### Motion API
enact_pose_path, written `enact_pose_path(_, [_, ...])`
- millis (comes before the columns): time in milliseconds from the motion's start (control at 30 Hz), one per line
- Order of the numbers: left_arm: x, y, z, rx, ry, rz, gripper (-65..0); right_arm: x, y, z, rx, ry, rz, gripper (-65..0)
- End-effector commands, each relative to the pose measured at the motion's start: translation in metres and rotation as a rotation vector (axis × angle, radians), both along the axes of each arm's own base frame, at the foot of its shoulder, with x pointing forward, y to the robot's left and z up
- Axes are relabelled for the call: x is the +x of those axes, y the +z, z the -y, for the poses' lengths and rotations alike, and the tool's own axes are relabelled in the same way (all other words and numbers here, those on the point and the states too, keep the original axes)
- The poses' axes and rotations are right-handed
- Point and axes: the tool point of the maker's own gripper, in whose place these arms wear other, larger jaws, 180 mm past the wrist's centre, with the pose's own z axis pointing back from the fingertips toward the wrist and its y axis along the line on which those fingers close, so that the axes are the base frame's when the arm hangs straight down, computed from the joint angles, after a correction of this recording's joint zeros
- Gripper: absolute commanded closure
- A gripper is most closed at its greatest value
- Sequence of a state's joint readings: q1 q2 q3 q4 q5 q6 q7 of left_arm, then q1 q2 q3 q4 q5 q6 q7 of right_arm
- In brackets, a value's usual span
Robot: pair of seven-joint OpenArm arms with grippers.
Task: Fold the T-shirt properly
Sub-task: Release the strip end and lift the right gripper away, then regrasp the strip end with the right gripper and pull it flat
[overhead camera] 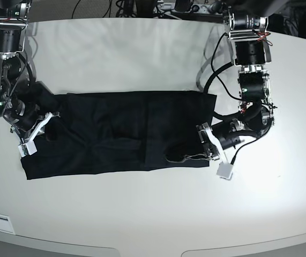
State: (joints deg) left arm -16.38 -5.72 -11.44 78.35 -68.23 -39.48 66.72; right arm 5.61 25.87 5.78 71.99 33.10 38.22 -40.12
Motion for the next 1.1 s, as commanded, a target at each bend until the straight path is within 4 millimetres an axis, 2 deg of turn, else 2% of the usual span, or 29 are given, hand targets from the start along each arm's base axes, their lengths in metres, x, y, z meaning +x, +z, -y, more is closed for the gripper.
enact_pose_path(0, [0.011,0.010,-0.005,0.028,0.030,0.046,0.0,-0.010,-0.008,0.007,-0.056,0.026,-0.063,-1.9])
enact_pose_path(133, [0.023,-0.033,-0.025,0.239,0.148,-0.041,0.0,-0.008,-0.004,0.007,-0.062,0.032,-0.049,-1.9])
enact_pose_path(267, [0.013,-0.059,-0.021,0.303,0.160,-0.047,0.0,-0.001,0.010,0.002,-0.071,0.051,-0.004,-1.9])
enact_pose_path(400, [-0.004,-0.084,-0.013,0.387,0.113,-0.075,0.0,0.011,0.038,-0.009,-0.091,0.089,0.088,-1.9])
enact_pose_path(500, [-0.006,-0.092,-0.015,0.438,0.115,-0.091,0.0,0.022,0.071,-0.014,-0.127,0.111,0.184,-2.0])
enact_pose_path(567, [-0.003,-0.095,-0.026,0.467,0.142,-0.099,0.0,0.031,0.100,-0.011,-0.144,0.068,0.260,-7.5])
enact_pose_path(667, [-0.002,-0.099,-0.047,0.523,0.163,-0.102,0.0,0.043,0.150,0.004,-0.188,-0.022,0.378,-27.7])
enact_pose_path(733, [-0.002,-0.099,-0.062,0.556,0.171,-0.101,0.0,0.047,0.173,0.030,-0.225,-0.105,0.411,-39.6])
enact_pose_path(767, [-0.002,-0.100,-0.070,0.575,0.175,-0.101,0.0,0.048,0.180,0.047,-0.237,-0.161,0.418,-42.0])
enact_pose_path(833, [-0.002,-0.099,-0.087,0.608,0.184,-0.100,0.0,0.048,0.181,0.085,-0.251,-0.289,0.401,-42.2])
enact_pose_path(933, [-0.003,-0.095,-0.101,0.609,0.185,-0.108,0.0,0.038,0.155,0.128,-0.207,-0.430,0.297,-42.2])
enact_pose_path(1000, [-0.004,-0.093,-0.103,0.596,0.182,-0.114,0.0,0.028,0.128,0.141,-0.116,-0.470,0.200,-42.2])
enact_pose_path(1067, [-0.004,-0.093,-0.104,0.599,0.181,-0.116,0.0,0.019,0.103,0.138,0.012,-0.455,0.124,-42.2])
